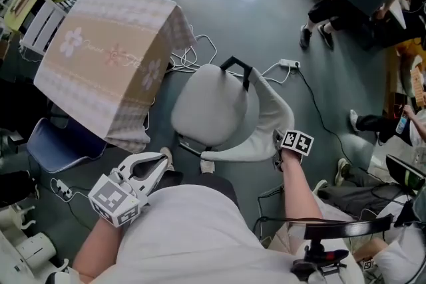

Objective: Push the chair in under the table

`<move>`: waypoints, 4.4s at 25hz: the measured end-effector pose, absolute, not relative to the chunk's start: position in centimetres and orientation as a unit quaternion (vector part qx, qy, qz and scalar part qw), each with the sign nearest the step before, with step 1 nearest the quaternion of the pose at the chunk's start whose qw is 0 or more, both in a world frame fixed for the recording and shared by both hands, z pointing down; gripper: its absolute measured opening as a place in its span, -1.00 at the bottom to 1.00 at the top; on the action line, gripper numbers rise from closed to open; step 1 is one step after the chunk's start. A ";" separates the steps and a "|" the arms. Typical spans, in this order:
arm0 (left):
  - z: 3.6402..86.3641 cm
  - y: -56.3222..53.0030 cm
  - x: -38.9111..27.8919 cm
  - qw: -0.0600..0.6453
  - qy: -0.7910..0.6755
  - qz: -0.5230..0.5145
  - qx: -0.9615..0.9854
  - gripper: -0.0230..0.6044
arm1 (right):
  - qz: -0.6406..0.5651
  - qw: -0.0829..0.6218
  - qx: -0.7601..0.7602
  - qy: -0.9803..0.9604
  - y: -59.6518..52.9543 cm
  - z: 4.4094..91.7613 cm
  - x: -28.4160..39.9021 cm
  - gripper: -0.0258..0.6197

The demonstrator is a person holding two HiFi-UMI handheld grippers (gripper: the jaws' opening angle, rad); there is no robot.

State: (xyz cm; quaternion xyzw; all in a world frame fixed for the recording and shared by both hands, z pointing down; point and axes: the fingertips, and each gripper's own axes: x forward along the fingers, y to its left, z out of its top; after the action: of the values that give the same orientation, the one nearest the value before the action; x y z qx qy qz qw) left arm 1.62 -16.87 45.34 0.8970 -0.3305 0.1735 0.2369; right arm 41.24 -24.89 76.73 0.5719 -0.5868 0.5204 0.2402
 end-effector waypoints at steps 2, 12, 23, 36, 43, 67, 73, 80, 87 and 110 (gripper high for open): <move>45.3 -17.2 0.7 0.240 -0.339 0.170 0.894 -0.87 | 0.512 0.257 0.574 -0.585 -24.6 76.4 40.9 -0.55; 46.1 -18.5 -2.3 0.249 -0.339 0.164 0.892 -0.87 | 0.496 0.274 0.572 -0.593 -27.3 76.1 37.1 -0.59; 46.4 -19.2 -6.4 0.263 -0.358 0.150 0.883 -0.87 | 0.500 0.267 0.560 -0.605 -31.1 76.2 30.7 -0.59; 46.9 -18.7 -11.5 0.273 -0.382 0.142 0.871 -0.87 | 0.508 0.257 0.553 -0.608 -34.4 76.1 23.3 -0.59; 47.0 -18.4 -14.2 0.278 -0.389 0.137 0.868 -0.87 | 0.510 0.253 0.551 -0.610 -35.3 76.2 19.0 -0.59; 47.2 -15.0 -21.4 0.265 -0.356 0.139 0.885 -0.87 | 0.483 0.262 0.577 -0.605 -36.0 75.7 15.9 -0.36; 46.7 -14.1 -21.7 0.245 -0.320 0.129 0.906 -0.87 | 0.424 0.257 0.596 -0.632 -32.2 69.6 15.8 -0.35; 46.8 -14.5 -18.8 0.225 -0.259 0.115 0.932 -0.87 | 0.347 0.254 0.531 -0.731 -24.1 60.0 8.8 -0.77; 45.7 -13.4 -16.3 0.207 -0.266 0.104 0.936 -0.88 | 0.308 0.242 0.435 -0.811 -16.8 54.9 1.8 -0.88; 46.1 -1.0 -6.6 0.211 -0.261 0.143 0.931 -0.88 | 0.218 0.210 0.369 -0.879 -1.4 48.7 4.3 -0.88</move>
State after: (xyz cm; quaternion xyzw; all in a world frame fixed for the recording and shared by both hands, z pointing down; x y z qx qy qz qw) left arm -6.58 -0.96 46.08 0.9312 -0.2609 0.1430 0.2108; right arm 4.28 -1.42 48.74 0.3686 -0.8789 0.2179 0.2101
